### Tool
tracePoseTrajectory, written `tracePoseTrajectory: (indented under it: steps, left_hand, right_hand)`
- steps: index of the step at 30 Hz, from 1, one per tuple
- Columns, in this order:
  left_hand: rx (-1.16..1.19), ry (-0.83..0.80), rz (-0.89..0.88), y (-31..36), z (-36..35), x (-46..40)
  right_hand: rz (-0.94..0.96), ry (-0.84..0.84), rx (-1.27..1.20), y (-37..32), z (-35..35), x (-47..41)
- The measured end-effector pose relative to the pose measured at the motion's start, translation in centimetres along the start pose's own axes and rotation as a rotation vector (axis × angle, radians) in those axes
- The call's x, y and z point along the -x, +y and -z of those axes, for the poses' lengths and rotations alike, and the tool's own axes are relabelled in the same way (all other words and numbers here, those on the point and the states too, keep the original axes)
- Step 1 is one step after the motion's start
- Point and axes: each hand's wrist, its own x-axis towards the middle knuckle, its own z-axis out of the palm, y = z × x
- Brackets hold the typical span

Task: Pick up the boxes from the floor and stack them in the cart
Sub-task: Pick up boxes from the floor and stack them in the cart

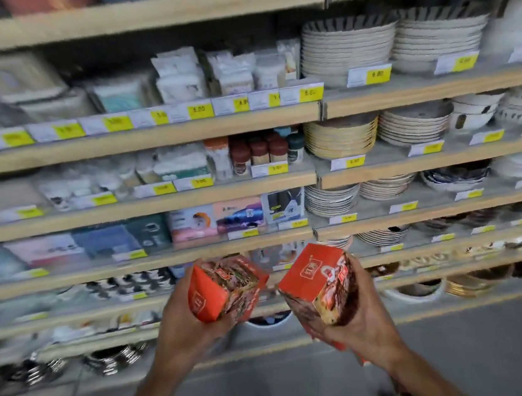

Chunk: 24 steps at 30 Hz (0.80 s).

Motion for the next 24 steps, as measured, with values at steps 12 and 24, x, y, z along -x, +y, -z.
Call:
tracePoseTrajectory:
  steps: [12,24]
  left_hand:
    - [0.004,0.412,0.14,-6.3,16.8,8.7]
    - [-0.022,0.709,0.309,-15.0,35.5,20.3]
  right_hand:
    - [0.221,-0.374,-0.085,-8.5,-18.0,-1.1]
    - [0.303,-0.668,-0.11,-15.2,-41.6,3.7]
